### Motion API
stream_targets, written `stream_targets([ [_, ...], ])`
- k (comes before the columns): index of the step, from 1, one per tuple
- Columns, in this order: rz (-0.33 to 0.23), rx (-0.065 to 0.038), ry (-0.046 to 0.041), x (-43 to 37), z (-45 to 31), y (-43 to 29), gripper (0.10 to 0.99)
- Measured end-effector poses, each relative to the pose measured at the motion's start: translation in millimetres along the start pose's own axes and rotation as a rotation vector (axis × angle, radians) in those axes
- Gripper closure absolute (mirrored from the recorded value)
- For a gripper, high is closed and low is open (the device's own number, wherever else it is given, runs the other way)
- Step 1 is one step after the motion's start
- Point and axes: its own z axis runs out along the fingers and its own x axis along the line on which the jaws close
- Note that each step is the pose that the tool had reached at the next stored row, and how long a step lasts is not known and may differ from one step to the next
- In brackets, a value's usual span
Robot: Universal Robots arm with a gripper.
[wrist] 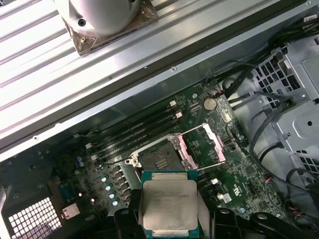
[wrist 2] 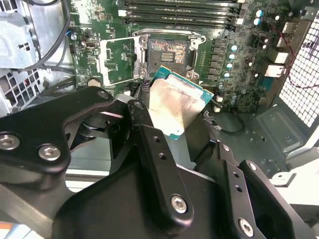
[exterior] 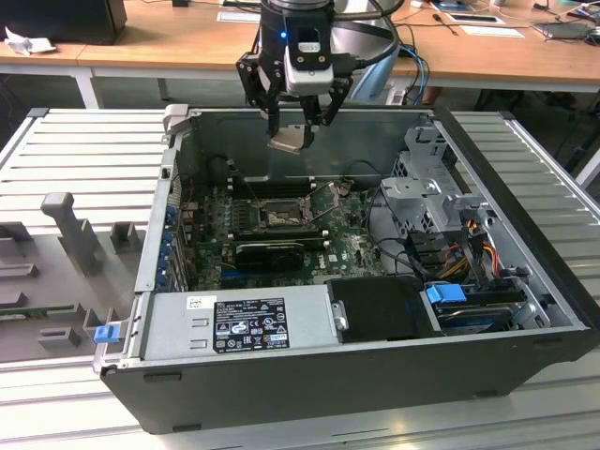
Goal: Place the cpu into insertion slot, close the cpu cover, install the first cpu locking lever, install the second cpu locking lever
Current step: 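Place the cpu into insertion slot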
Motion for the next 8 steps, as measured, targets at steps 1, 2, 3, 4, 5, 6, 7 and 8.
stream_targets([
  [1,0.004,0.0,-0.0003,0.3,0.2,-0.2,0.557],
  [2,0.007,0.0,-0.0007,1.0,0.6,-0.7,0.557],
  [3,0.011,0.0,-0.001,1.7,1.2,-1.0,0.557],
  [4,0.013,0.0,-0.0012,1.8,1.8,-1.1,0.557],
  [5,0.015,0.0,-0.0013,1.8,2.1,-1.2,0.557],
  [6,0.017,0.0,-0.0015,1.8,2.4,-1.3,0.557],
  [7,0.021,0.0,-0.0019,1.8,2.5,-1.3,0.557],
  [8,0.026,0.0,-0.0022,1.8,2.8,-1.3,0.557],
])
